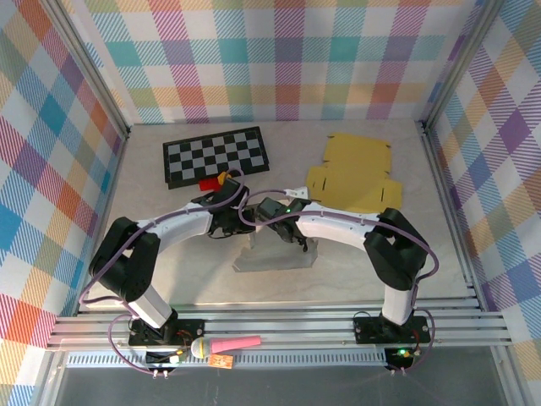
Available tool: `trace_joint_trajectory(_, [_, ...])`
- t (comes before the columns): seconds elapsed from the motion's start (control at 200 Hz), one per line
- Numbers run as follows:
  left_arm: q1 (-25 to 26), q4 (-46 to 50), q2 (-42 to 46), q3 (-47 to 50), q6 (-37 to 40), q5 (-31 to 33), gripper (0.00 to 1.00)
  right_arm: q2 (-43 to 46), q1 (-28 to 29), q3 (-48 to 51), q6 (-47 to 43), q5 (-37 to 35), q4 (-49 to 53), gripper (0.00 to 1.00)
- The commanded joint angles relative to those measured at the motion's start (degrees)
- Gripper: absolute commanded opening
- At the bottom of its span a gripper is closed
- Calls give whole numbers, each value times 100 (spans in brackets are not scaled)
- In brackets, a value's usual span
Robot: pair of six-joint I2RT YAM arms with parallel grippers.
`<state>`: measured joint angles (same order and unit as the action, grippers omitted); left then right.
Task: Fold the paper box
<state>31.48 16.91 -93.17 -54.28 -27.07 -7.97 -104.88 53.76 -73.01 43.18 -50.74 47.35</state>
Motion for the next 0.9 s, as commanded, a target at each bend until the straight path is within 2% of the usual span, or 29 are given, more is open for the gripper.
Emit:
trace_joint_trajectory(0.0, [54, -369, -120, 249, -276, 717, 9, 152, 3, 135, 191, -59, 110, 0])
trace_joint_trajectory(0.155, [153, -262, -144, 198, -207, 914, 2, 179, 25, 156, 220, -50, 89, 0])
trace_joint_trajectory(0.365, [481, 325, -239, 54, -464, 1863, 0, 205, 30, 182, 165, 58, -24, 0])
trace_joint_trajectory(0.49, [785, 789, -406, -153, -811, 2643, 0, 222, 28, 235, 150, 190, -124, 0])
trace_joint_trajectory(0.605, [1017, 922, -525, -233, -1028, 3037, 0, 230, 30, 239, 99, 266, -171, 0])
trace_joint_trajectory(0.77, [1211, 1056, -646, -373, -1116, 3322, 0, 266, 29, 282, 18, 392, -282, 0])
trace_joint_trajectory(0.895, [1227, 991, -637, -376, -968, 3236, 0, 266, 21, 322, -2, 433, -321, 0])
